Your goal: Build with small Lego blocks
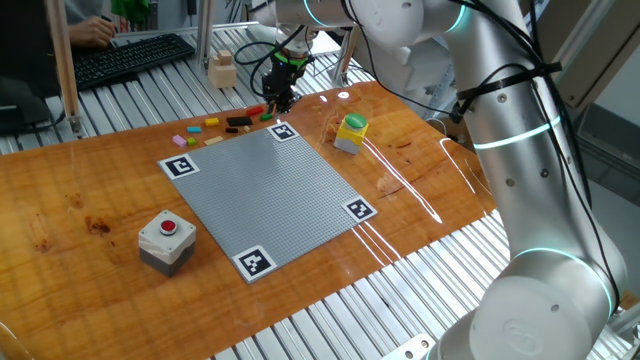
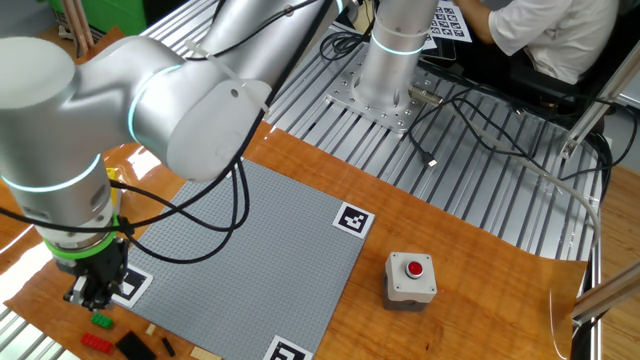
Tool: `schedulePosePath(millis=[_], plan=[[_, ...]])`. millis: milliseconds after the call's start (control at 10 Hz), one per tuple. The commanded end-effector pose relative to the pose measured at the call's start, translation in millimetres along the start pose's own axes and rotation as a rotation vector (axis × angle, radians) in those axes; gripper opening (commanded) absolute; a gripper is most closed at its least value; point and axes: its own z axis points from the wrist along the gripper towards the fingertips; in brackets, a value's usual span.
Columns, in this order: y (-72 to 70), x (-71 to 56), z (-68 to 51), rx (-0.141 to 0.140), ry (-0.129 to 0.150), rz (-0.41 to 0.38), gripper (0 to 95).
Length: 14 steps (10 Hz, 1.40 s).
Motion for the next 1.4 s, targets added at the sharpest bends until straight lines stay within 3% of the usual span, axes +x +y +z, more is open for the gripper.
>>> schedulePosePath(millis=[100, 1000, 1400], plan=[[-0.8, 0.0, -0.2, 0.000, -0.007, -0.002, 19.0], [-1.2, -0.8, 0.4, 0.003, 0.003, -0.013, 19.0], [-2.8, -3.0, 6.9, -0.002, 0.011, -0.017, 19.0]])
